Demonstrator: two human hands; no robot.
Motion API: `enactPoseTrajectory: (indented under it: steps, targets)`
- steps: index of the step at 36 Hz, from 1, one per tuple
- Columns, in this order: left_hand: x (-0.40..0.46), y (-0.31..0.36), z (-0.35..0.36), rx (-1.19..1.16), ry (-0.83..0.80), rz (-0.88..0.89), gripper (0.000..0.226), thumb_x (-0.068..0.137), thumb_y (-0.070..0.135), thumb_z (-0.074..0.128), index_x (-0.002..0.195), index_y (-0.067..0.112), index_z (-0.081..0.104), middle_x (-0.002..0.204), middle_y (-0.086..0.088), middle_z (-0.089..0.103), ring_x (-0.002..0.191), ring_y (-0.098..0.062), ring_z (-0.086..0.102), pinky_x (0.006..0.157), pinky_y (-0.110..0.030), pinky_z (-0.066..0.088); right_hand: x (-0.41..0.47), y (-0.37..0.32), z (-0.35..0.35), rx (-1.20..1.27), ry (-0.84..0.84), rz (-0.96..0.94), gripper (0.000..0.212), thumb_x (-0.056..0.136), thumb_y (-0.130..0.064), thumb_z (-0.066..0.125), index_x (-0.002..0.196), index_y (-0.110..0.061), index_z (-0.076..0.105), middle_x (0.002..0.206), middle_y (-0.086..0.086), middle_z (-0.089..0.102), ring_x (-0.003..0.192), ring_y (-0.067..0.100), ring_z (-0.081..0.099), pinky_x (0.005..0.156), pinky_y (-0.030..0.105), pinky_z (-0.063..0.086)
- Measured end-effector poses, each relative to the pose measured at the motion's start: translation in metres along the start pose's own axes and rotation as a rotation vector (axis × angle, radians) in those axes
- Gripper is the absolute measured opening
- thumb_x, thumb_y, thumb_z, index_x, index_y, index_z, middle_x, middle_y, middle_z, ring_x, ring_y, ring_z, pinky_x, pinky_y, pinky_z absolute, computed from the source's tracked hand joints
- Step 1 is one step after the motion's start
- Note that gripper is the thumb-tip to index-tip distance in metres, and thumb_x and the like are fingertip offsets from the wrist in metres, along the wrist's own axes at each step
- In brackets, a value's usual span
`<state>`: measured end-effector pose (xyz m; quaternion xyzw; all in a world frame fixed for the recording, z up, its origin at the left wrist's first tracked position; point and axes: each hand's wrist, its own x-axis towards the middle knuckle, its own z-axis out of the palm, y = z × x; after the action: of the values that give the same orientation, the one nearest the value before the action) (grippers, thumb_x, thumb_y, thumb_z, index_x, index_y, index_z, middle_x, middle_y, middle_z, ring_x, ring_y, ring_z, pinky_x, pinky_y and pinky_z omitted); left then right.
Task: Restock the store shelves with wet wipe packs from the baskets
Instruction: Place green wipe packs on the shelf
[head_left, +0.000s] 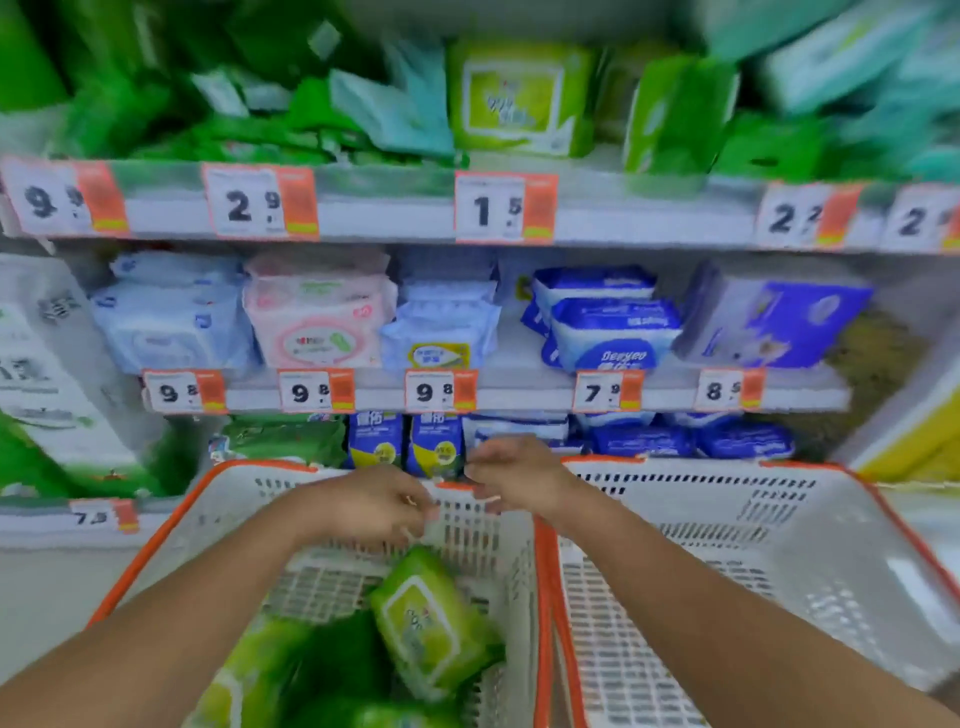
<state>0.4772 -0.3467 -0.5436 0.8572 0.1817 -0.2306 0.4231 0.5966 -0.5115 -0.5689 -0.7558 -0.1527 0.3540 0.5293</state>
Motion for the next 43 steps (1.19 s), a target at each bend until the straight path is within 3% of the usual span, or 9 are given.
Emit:
enactPoseTrajectory:
  steps: [5, 9, 13, 19, 24, 29, 34, 40, 43]
  targets:
    - [0.009, 0.181, -0.075, -0.275, 0.588, 0.652, 0.019, 0.091, 0.01, 0.069, 0.08, 0.025, 0.067, 0.074, 0.002, 0.067, 0.061, -0.003, 0.062, 0.058, -0.016, 0.047, -0.012, -0.143, -0.121, -0.225, 0.765, -0.755, 0.02, 0.08, -0.009, 0.076, 0.095, -0.017, 0.066, 0.087, -0.003, 0.067, 0.073, 0.001, 0.061, 0.07, 0.017, 0.05]
    - [0.034, 0.273, -0.125, -0.086, 0.838, 0.716, 0.011, 0.088, 0.027, 0.072, 0.097, 0.024, 0.067, 0.096, -0.003, 0.069, 0.081, -0.016, 0.065, 0.075, -0.027, 0.05, -0.009, -0.205, -0.206, -0.582, 1.092, -0.685, 0.065, 0.067, -0.041, 0.084, 0.12, -0.015, 0.056, 0.119, 0.011, 0.056, 0.106, 0.032, 0.057, 0.092, 0.04, 0.044]
    - [0.07, 0.296, -0.139, 0.266, 0.703, 0.464, 0.065, 0.09, 0.033, 0.068, 0.147, 0.017, 0.041, 0.141, -0.009, 0.052, 0.117, -0.028, 0.06, 0.091, -0.026, 0.045, 0.007, -0.24, -0.232, -0.575, 0.938, -0.405, 0.107, 0.053, -0.069, 0.085, 0.134, -0.013, 0.044, 0.129, 0.015, 0.052, 0.118, 0.035, 0.055, 0.098, 0.038, 0.045]
    - [0.096, 0.289, -0.133, 0.51, 0.57, 0.263, 0.057, 0.099, 0.056, 0.034, 0.151, 0.033, 0.035, 0.158, 0.003, 0.036, 0.141, -0.026, 0.039, 0.113, -0.038, 0.033, 0.041, -0.269, -0.206, -0.564, 0.954, -0.288, 0.106, 0.051, -0.064, 0.088, 0.131, -0.015, 0.039, 0.131, 0.018, 0.051, 0.117, 0.036, 0.057, 0.092, 0.038, 0.049]
    - [0.086, 0.292, -0.143, 0.124, 0.504, 0.345, 0.035, 0.098, 0.023, 0.054, 0.132, 0.018, 0.057, 0.133, -0.01, 0.061, 0.114, -0.028, 0.06, 0.094, -0.034, 0.049, 0.048, -0.276, -0.184, -0.395, 1.013, -0.301, 0.078, 0.06, -0.041, 0.088, 0.122, -0.018, 0.046, 0.122, 0.012, 0.057, 0.105, 0.032, 0.064, 0.073, 0.033, 0.047]
    - [0.056, 0.29, -0.162, -0.366, 0.576, 0.413, 0.032, 0.102, 0.025, 0.051, 0.129, 0.009, 0.055, 0.12, -0.006, 0.055, 0.104, -0.023, 0.054, 0.091, -0.036, 0.051, 0.028, -0.286, -0.193, 0.101, 0.956, -0.403, 0.069, 0.044, -0.051, 0.086, 0.1, -0.017, 0.067, 0.103, 0.003, 0.071, 0.094, 0.023, 0.069, 0.084, 0.034, 0.059]
    - [0.02, 0.288, -0.175, -0.736, 0.56, 0.449, 0.057, 0.095, 0.052, 0.056, 0.143, 0.024, 0.043, 0.143, -0.004, 0.045, 0.121, -0.027, 0.051, 0.092, -0.038, 0.05, -0.013, -0.288, -0.201, 0.622, 0.574, -0.419, 0.061, 0.058, -0.027, 0.088, 0.112, -0.013, 0.062, 0.097, 0.008, 0.074, 0.079, 0.022, 0.074, 0.062, 0.049, 0.062]
    - [-0.029, 0.265, -0.181, -0.673, 0.516, 0.651, 0.102, 0.054, 0.057, 0.084, 0.144, 0.037, 0.039, 0.145, 0.006, 0.048, 0.126, -0.025, 0.055, 0.099, -0.054, 0.049, -0.053, -0.277, -0.196, 0.776, 0.029, -0.401, 0.03, 0.086, -0.034, 0.065, 0.109, -0.018, 0.073, 0.104, 0.006, 0.075, 0.088, 0.025, 0.072, 0.076, 0.045, 0.062]
    - [-0.045, 0.244, -0.177, -0.936, 0.252, 0.643, 0.073, 0.068, 0.062, 0.073, 0.131, 0.026, 0.06, 0.133, -0.004, 0.064, 0.111, -0.029, 0.067, 0.087, -0.054, 0.055, -0.062, -0.262, -0.18, 0.706, -0.178, -0.447, 0.049, 0.076, -0.037, 0.068, 0.121, -0.019, 0.071, 0.123, 0.01, 0.071, 0.106, 0.028, 0.07, 0.089, 0.051, 0.058]
